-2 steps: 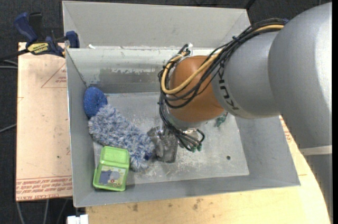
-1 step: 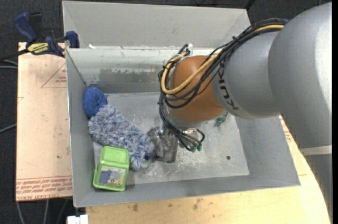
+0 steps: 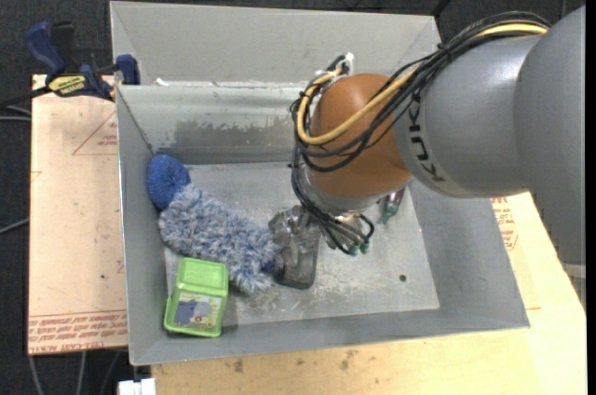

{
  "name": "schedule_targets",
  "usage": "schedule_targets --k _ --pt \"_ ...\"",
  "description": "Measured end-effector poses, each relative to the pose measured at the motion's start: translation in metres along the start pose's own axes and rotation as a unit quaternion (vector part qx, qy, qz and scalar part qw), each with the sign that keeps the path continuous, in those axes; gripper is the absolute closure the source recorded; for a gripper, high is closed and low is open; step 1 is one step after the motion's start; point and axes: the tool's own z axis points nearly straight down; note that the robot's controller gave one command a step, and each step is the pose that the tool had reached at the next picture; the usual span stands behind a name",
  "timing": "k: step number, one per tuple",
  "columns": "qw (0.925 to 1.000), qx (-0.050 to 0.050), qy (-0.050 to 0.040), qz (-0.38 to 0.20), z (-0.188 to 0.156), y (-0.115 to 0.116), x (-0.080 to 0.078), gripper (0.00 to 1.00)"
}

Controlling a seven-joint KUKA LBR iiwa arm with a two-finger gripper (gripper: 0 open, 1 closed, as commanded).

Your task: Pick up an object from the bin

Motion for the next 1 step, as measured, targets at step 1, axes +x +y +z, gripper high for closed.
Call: schedule_targets --k 1 --pt "0.9998 0.0 -0.0061 0.021 -0.0287 0.0106 -0.0093 1.0"
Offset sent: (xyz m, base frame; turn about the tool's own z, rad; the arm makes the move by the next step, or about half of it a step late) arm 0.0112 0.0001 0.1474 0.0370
